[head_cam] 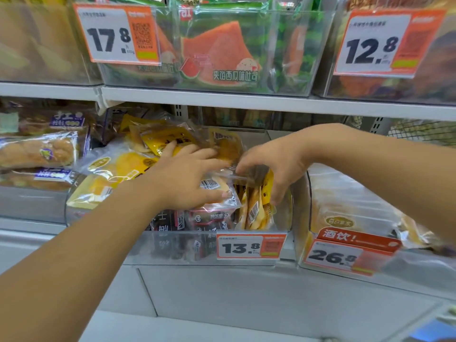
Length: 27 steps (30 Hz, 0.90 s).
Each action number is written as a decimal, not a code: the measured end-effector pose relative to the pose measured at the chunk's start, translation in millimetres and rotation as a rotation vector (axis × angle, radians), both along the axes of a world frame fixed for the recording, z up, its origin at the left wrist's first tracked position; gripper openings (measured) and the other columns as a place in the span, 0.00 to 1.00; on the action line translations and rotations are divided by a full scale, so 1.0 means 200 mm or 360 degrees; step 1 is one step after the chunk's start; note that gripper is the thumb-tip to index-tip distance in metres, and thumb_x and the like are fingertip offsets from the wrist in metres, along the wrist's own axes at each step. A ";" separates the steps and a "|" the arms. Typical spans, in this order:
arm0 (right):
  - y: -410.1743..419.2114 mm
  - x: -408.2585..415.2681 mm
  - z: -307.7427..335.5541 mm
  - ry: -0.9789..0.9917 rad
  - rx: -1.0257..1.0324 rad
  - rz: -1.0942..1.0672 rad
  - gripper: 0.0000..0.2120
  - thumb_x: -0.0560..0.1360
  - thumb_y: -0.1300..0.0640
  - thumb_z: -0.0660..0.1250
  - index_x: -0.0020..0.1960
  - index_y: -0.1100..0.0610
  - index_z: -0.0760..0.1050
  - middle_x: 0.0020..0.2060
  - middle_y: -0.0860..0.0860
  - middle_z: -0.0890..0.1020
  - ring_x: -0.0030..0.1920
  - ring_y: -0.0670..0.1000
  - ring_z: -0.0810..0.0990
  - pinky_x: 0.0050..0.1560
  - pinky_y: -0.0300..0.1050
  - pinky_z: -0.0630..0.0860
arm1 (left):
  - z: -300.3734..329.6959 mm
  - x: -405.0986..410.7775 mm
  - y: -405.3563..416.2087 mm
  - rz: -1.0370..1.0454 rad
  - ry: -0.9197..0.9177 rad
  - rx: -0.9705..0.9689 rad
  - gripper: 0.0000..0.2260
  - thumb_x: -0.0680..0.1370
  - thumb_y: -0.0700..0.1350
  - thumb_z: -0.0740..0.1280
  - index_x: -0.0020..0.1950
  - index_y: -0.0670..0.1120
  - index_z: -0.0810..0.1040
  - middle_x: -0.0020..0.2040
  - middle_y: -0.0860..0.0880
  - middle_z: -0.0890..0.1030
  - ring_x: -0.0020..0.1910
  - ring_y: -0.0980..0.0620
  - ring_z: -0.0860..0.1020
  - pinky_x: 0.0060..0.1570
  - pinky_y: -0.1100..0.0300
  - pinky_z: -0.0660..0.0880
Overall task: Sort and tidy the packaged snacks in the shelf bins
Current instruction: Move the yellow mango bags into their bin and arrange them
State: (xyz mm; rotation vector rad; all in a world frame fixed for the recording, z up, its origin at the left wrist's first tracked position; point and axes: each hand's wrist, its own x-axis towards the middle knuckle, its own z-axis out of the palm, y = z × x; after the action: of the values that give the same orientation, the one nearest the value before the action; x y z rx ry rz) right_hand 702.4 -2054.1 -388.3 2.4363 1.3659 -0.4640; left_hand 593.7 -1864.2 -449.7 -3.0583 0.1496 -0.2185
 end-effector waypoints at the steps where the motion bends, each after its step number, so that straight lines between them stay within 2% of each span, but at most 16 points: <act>1: 0.01 0.01 -0.01 -0.0050 0.0046 0.0000 0.51 0.64 0.43 0.81 0.79 0.48 0.57 0.74 0.48 0.66 0.72 0.52 0.67 0.72 0.53 0.68 | -0.01 0.01 0.00 0.0022 -0.0004 -0.0010 0.38 0.68 0.76 0.50 0.77 0.65 0.59 0.78 0.56 0.62 0.76 0.48 0.58 0.75 0.36 0.48; 4: 0.03 0.04 -0.06 -0.0155 0.0301 -0.0041 0.61 0.60 0.37 0.81 0.81 0.49 0.47 0.75 0.50 0.66 0.71 0.53 0.70 0.70 0.49 0.71 | -0.01 0.03 0.01 0.0032 -0.0067 -0.0088 0.38 0.67 0.76 0.55 0.75 0.63 0.63 0.73 0.56 0.68 0.73 0.48 0.63 0.75 0.38 0.51; 7: 0.07 0.08 -0.11 -0.0090 0.0295 -0.0047 0.59 0.64 0.48 0.81 0.81 0.44 0.43 0.68 0.50 0.72 0.59 0.52 0.76 0.60 0.49 0.77 | 0.00 0.03 0.01 0.0045 -0.0151 -0.0152 0.34 0.66 0.68 0.60 0.72 0.61 0.68 0.68 0.56 0.73 0.70 0.49 0.68 0.73 0.39 0.56; 9: 0.10 0.12 -0.11 -0.0016 0.0326 -0.0098 0.55 0.68 0.53 0.78 0.81 0.43 0.44 0.66 0.48 0.72 0.57 0.50 0.75 0.56 0.46 0.78 | 0.00 0.04 0.03 0.0069 -0.0233 -0.0273 0.31 0.67 0.62 0.61 0.70 0.59 0.73 0.66 0.55 0.76 0.66 0.49 0.72 0.71 0.41 0.61; 11: 0.12 0.14 -0.08 0.0168 0.0359 -0.0179 0.52 0.69 0.52 0.76 0.81 0.44 0.46 0.70 0.49 0.70 0.61 0.50 0.74 0.61 0.46 0.75 | 0.00 0.05 0.06 0.0029 -0.0281 -0.0356 0.29 0.69 0.64 0.61 0.69 0.56 0.75 0.64 0.54 0.78 0.64 0.50 0.74 0.68 0.43 0.66; 14: 0.19 0.17 -0.07 0.0501 0.0449 -0.0326 0.53 0.62 0.40 0.75 0.80 0.48 0.55 0.77 0.53 0.65 0.72 0.56 0.70 0.72 0.58 0.68 | 0.00 0.02 0.11 -0.0086 -0.0397 -0.0529 0.29 0.74 0.69 0.65 0.69 0.53 0.75 0.61 0.55 0.76 0.62 0.54 0.73 0.63 0.54 0.70; 16: 0.22 0.15 -0.10 0.0436 0.0378 -0.0263 0.61 0.58 0.30 0.76 0.81 0.46 0.48 0.80 0.49 0.57 0.77 0.53 0.61 0.77 0.56 0.61 | 0.03 -0.03 0.15 -0.0065 -0.0485 -0.0565 0.34 0.72 0.72 0.63 0.71 0.53 0.74 0.64 0.54 0.75 0.65 0.54 0.71 0.64 0.53 0.70; 18: 0.22 0.15 -0.14 0.0313 0.0416 -0.0206 0.64 0.59 0.30 0.77 0.82 0.46 0.43 0.80 0.47 0.55 0.78 0.51 0.58 0.77 0.49 0.59 | 0.06 -0.10 0.19 0.0070 -0.0404 -0.0464 0.43 0.66 0.78 0.60 0.74 0.57 0.69 0.72 0.51 0.70 0.73 0.49 0.65 0.71 0.47 0.64; 20: 0.21 0.16 -0.16 0.0215 0.0489 -0.0281 0.60 0.64 0.34 0.78 0.82 0.48 0.44 0.79 0.49 0.59 0.76 0.52 0.63 0.75 0.48 0.63 | 0.07 -0.17 0.23 0.0235 -0.0189 -0.0304 0.52 0.57 0.84 0.57 0.78 0.62 0.60 0.80 0.52 0.58 0.79 0.47 0.54 0.75 0.40 0.56; 22: 0.20 0.17 -0.15 0.0121 0.0589 -0.0403 0.54 0.66 0.33 0.75 0.81 0.52 0.53 0.76 0.52 0.67 0.71 0.55 0.70 0.71 0.51 0.69 | 0.05 -0.24 0.28 0.0365 0.0050 -0.0184 0.59 0.50 0.87 0.56 0.79 0.68 0.48 0.82 0.56 0.46 0.81 0.46 0.44 0.76 0.34 0.49; 23: 0.20 0.16 -0.14 0.0096 0.0685 -0.0461 0.50 0.67 0.32 0.74 0.79 0.54 0.58 0.74 0.53 0.70 0.69 0.55 0.72 0.69 0.52 0.71 | 0.03 -0.26 0.30 0.0389 0.0124 -0.0145 0.60 0.48 0.88 0.55 0.78 0.70 0.43 0.81 0.58 0.43 0.81 0.45 0.43 0.76 0.33 0.48; 25: 0.22 0.15 -0.13 0.0122 0.0889 -0.0507 0.43 0.72 0.36 0.71 0.79 0.54 0.59 0.74 0.54 0.69 0.69 0.56 0.72 0.69 0.49 0.70 | 0.00 -0.28 0.33 0.0358 0.0089 -0.0110 0.57 0.51 0.87 0.56 0.77 0.71 0.42 0.82 0.58 0.44 0.81 0.45 0.47 0.75 0.33 0.51; 27: 0.26 0.11 -0.12 0.0148 0.0978 -0.0490 0.37 0.77 0.42 0.68 0.80 0.53 0.58 0.74 0.54 0.68 0.69 0.55 0.72 0.65 0.45 0.71 | -0.01 -0.29 0.34 0.0307 -0.0054 -0.0183 0.50 0.58 0.81 0.60 0.78 0.69 0.51 0.81 0.57 0.52 0.80 0.46 0.54 0.74 0.34 0.57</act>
State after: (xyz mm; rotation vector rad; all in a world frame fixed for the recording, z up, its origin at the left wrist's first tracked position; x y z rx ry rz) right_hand 725.1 -2002.1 -411.7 3.1870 1.3153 -0.2477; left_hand 534.8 -1796.1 -451.2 -3.1527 -0.1652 -0.2754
